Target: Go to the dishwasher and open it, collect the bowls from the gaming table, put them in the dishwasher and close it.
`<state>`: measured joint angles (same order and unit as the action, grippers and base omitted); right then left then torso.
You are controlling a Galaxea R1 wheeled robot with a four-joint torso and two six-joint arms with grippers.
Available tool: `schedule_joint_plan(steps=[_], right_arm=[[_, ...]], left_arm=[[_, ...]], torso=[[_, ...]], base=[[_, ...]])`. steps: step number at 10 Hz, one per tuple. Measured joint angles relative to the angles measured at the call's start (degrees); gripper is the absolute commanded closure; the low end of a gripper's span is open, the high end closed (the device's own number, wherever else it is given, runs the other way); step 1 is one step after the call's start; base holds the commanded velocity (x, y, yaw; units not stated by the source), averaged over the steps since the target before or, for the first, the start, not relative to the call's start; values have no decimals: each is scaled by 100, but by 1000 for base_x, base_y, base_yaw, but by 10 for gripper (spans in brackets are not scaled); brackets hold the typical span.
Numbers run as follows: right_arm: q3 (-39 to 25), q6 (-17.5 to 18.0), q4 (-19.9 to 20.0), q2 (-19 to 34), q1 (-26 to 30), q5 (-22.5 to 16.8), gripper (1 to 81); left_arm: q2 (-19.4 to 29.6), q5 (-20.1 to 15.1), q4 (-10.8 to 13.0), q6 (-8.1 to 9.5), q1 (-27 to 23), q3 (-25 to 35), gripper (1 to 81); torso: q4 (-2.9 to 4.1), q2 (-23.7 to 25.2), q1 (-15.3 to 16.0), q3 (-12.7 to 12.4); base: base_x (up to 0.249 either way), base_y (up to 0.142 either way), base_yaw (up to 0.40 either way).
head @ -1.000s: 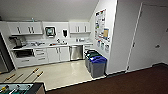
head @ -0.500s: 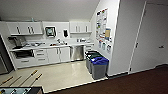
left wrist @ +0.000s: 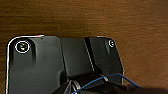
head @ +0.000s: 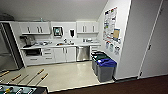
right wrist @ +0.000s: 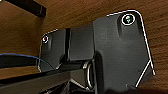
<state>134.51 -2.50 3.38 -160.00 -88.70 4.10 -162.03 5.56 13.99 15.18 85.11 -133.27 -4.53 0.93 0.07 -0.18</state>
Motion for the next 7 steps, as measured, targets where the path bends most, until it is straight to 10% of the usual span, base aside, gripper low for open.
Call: schedule_joint_plan(steps=[7], right_arm=[[9,0,0,11,-20,-2,10]], left_arm=[[1,4,0,0,-15,0,10]], torso=[[0,0,0,0]], base=[[146,0,0]])
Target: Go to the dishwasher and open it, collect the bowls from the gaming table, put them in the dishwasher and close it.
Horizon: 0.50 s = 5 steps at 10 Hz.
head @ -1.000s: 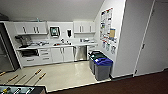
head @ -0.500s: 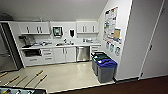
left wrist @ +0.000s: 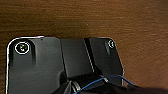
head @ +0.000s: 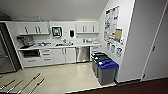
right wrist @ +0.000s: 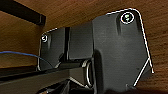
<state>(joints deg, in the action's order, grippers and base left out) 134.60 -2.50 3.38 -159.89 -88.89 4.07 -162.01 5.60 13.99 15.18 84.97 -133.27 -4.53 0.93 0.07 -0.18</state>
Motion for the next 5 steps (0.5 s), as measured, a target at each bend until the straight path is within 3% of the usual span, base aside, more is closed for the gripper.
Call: schedule_joint_plan(steps=[2,3,5], right_arm=[[0,0,0,-6,0,0,10],[0,0,0,-4,-16,-2,10],[2,0,0,-6,-13,-2,10]], left_arm=[[-6,2,0,0,-2,2,10],[-1,2,0,0,-5,2,10],[-1,0,0,0,1,2,10]], torso=[[9,0,2,0],[76,0,2,0],[339,0,0,0]], base=[[146,0,0],[146,0,0],[146,0,0]])
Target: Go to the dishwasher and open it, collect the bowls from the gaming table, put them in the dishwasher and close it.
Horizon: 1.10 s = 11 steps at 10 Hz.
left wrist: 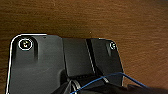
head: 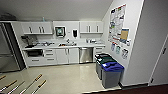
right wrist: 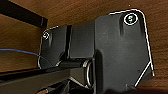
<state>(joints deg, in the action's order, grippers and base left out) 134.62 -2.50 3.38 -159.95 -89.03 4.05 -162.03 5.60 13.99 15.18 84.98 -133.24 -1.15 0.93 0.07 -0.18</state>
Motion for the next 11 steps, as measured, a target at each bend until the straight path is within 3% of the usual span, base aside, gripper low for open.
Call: schedule_joint_plan(steps=[1,2,11], right_arm=[[0,2,0,-6,33,6,10],[0,0,1,-5,33,11,10],[0,0,1,2,16,5,10]], left_arm=[[1,0,0,0,2,-2,10],[0,-1,0,0,16,-2,10],[4,2,0,0,-1,0,10]], torso=[[79,0,0,0],[88,0,0,0],[85,0,2,0]], base=[[146,0,0],[146,0,0],[146,0,0]])
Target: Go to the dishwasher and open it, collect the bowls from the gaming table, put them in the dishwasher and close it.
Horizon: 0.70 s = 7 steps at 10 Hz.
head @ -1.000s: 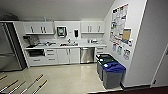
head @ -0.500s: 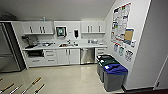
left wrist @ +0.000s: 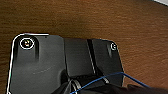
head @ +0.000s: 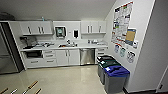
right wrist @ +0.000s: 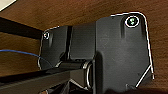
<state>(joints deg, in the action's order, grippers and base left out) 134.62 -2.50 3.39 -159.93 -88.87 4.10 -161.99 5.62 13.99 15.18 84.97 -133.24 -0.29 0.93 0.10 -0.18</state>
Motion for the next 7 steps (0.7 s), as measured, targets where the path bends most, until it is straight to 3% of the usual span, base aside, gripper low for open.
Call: schedule_joint_plan(steps=[5,7], right_arm=[[0,0,-1,6,-2,0,10],[6,2,-1,9,1,0,10]], left_arm=[[-2,2,0,0,0,0,10],[5,5,0,0,-2,0,10]], torso=[[0,0,0,0],[63,0,2,0]], base=[[145,0,0],[145,0,0]])
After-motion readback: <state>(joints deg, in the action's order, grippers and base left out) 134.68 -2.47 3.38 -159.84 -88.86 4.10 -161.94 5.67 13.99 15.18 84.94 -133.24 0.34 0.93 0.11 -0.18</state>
